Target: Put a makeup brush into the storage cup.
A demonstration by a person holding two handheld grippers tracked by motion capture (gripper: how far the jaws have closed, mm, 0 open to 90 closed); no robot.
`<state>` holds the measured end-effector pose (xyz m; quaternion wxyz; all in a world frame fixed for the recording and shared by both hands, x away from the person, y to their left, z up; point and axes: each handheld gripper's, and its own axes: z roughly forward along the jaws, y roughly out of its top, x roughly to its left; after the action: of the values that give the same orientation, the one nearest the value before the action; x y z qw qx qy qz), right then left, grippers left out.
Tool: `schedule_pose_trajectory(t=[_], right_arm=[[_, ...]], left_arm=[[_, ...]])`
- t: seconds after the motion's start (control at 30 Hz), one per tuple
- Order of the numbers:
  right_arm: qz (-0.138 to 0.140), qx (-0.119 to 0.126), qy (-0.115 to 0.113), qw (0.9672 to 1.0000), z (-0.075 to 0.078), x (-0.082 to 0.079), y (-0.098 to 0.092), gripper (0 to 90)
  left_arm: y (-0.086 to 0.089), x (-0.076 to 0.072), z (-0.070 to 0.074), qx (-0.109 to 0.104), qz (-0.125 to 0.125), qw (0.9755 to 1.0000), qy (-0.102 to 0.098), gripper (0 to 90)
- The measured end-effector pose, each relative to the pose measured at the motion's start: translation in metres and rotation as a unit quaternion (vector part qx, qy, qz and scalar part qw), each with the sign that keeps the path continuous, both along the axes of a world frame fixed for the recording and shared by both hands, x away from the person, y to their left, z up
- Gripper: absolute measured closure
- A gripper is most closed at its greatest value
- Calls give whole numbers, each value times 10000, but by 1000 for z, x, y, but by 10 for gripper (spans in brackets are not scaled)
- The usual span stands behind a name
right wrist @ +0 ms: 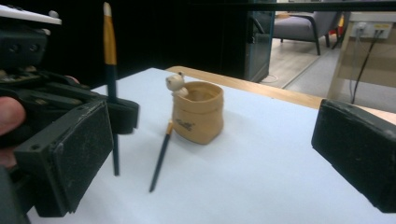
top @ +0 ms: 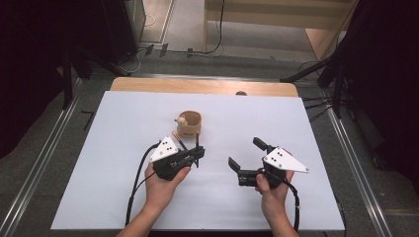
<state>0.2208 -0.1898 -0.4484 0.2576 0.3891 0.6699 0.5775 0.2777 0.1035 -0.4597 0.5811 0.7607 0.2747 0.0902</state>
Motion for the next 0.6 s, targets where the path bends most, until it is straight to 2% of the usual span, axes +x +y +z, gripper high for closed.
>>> schedule_pose_trajectory(t=[0.13,0.23,0.6], right_arm=[[-124,-75,-59,9999,-9,-3,-19,0],[-199,-131,-63,9997,-12,-4,-25,0],[-517,-266,76,9983,-27,-15,-62,0]], left_arm=[[3,1,1,-19,39,10000,-8,846],[5,2,1,-18,60,10000,-26,846],[7,4,1,-54,88,9999,-19,846]])
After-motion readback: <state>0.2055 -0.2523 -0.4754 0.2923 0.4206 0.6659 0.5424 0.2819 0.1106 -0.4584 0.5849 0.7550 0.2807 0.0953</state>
